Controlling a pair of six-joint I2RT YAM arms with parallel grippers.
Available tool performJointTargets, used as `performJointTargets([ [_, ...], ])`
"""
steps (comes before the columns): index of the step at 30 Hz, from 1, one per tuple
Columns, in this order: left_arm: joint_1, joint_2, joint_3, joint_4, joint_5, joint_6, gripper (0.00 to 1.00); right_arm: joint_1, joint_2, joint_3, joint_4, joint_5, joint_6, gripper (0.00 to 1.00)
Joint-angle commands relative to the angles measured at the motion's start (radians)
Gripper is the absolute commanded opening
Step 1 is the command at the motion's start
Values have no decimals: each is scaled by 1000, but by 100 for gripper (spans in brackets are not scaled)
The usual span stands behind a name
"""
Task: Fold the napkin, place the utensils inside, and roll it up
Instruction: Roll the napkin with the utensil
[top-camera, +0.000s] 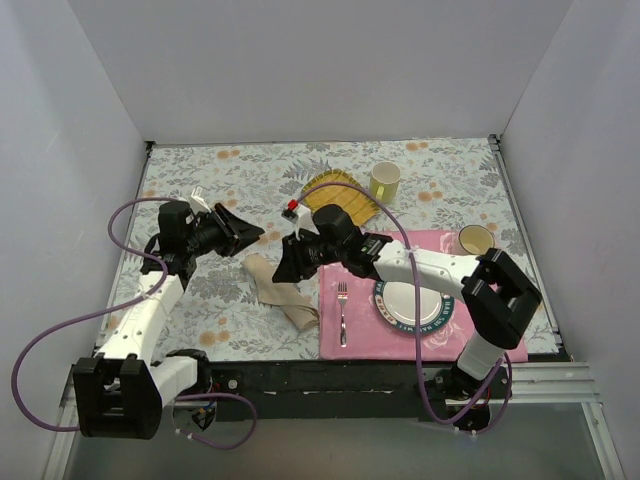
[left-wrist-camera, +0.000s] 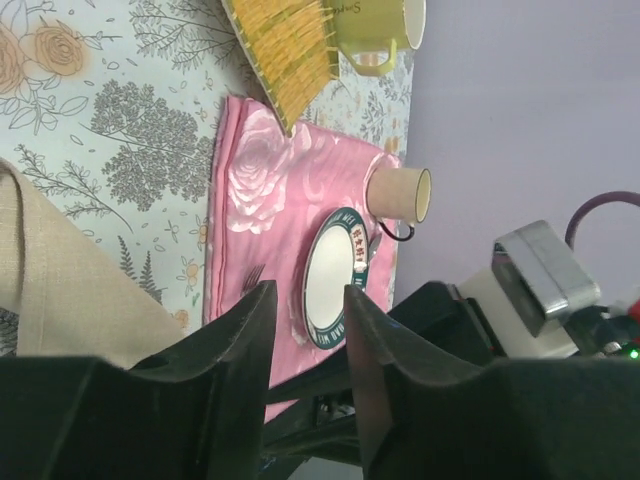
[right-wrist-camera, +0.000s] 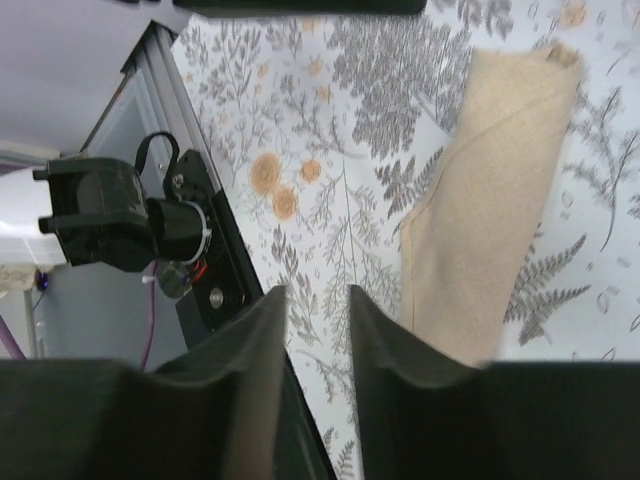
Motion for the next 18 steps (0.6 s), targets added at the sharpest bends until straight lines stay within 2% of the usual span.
performJointTargets([
  [1,3,52,-40,42,-11,-6,26,-3,-10,-62,126,-75,58,29],
  [3,3,110,-49,64,-10,-8,19,0,10,-78,155,-104,70,19],
  [6,4,180,-63,104,-2,0,16,0,42,-96,195,-117,67,15],
  [18,4,357,-138,170,-79,73,15,-2,114,-257,304,-106,58,10],
])
